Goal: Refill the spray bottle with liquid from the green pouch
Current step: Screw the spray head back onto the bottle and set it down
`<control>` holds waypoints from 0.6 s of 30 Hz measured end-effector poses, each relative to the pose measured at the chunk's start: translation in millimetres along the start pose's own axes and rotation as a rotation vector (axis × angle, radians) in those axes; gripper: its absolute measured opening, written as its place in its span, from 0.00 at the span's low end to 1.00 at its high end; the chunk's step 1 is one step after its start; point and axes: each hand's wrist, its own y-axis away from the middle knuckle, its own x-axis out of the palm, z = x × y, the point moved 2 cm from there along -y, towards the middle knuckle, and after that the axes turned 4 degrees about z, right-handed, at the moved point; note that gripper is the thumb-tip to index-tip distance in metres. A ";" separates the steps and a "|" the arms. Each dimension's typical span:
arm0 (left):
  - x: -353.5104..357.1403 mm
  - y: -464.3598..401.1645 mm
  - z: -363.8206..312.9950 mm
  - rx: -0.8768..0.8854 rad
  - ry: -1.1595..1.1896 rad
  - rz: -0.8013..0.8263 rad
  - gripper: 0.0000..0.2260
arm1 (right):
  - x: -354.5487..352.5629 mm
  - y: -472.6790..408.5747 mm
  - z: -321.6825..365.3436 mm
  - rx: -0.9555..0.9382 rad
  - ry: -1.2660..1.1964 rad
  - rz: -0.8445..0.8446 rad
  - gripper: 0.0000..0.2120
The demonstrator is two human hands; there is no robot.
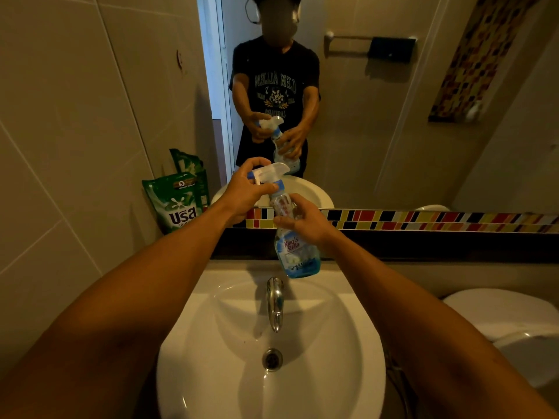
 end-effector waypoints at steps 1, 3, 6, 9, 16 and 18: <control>1.0 -0.5 -0.8 -0.007 0.005 0.005 0.23 | -1.0 -0.3 -0.1 0.003 0.002 0.000 0.26; 4.1 -0.8 -3.3 -0.004 0.010 -0.008 0.24 | -2.0 0.1 1.0 0.002 0.004 -0.001 0.26; 9.0 -1.0 -5.8 0.044 0.031 -0.020 0.23 | -3.2 0.6 4.5 0.006 0.015 0.004 0.26; 9.7 -1.1 -6.1 0.059 0.028 -0.025 0.23 | -3.7 0.7 4.6 0.013 0.024 0.006 0.25; 6.4 -1.5 -7.1 0.012 0.008 0.000 0.25 | -6.0 3.0 4.4 0.024 0.001 -0.011 0.26; 8.4 -0.2 -7.7 0.040 0.016 0.009 0.25 | -4.4 3.3 6.6 0.029 0.009 -0.004 0.25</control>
